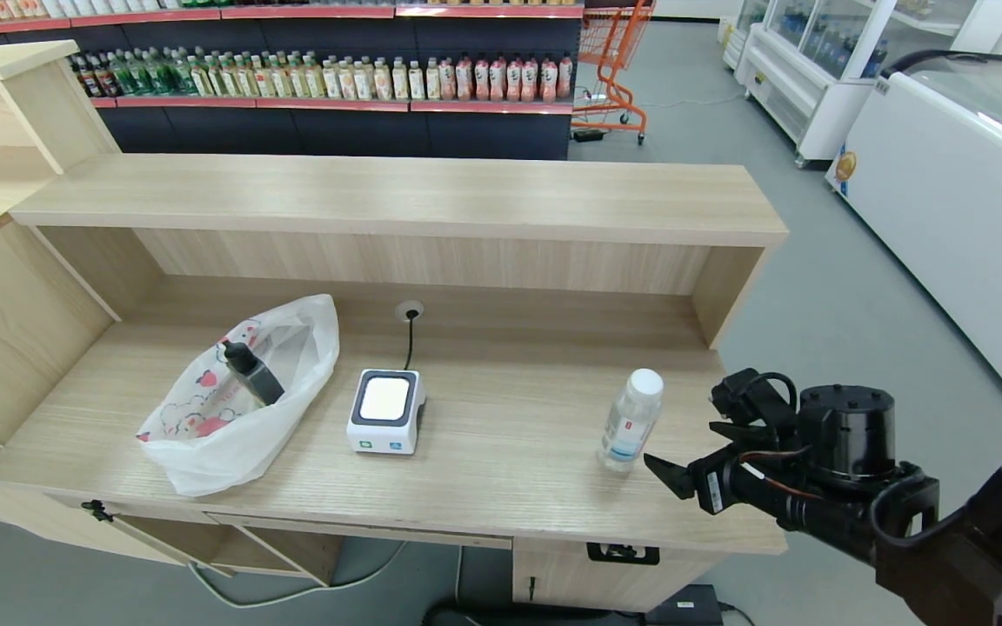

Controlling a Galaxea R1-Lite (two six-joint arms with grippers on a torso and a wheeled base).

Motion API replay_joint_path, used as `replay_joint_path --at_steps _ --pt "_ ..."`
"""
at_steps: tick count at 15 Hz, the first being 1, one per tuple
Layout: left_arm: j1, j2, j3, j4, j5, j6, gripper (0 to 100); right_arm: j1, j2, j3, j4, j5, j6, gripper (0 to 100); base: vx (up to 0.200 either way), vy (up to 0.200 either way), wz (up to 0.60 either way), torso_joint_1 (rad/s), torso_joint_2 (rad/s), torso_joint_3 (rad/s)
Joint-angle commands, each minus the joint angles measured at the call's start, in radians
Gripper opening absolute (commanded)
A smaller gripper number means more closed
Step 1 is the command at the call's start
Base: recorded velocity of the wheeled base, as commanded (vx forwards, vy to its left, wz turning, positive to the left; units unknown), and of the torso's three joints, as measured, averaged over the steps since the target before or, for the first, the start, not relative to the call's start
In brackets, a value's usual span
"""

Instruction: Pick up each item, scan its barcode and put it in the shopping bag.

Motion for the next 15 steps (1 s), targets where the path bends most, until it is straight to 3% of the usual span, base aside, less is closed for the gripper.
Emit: replay_joint_path --at_steps 1,15 --pt "0.000 0.001 0.000 0.000 0.000 0.000 100 0.005 0.031 -0.021 -0.008 0.002 -0.001 100 0.000 0.000 0.00 0.000 0.00 0.000" --pt "0.000 0.000 0.000 0.000 0.000 0.000 100 0.037 0.197 -0.231 -0.034 0.002 -0.027 100 0.000 0.000 0.00 0.000 0.00 0.000"
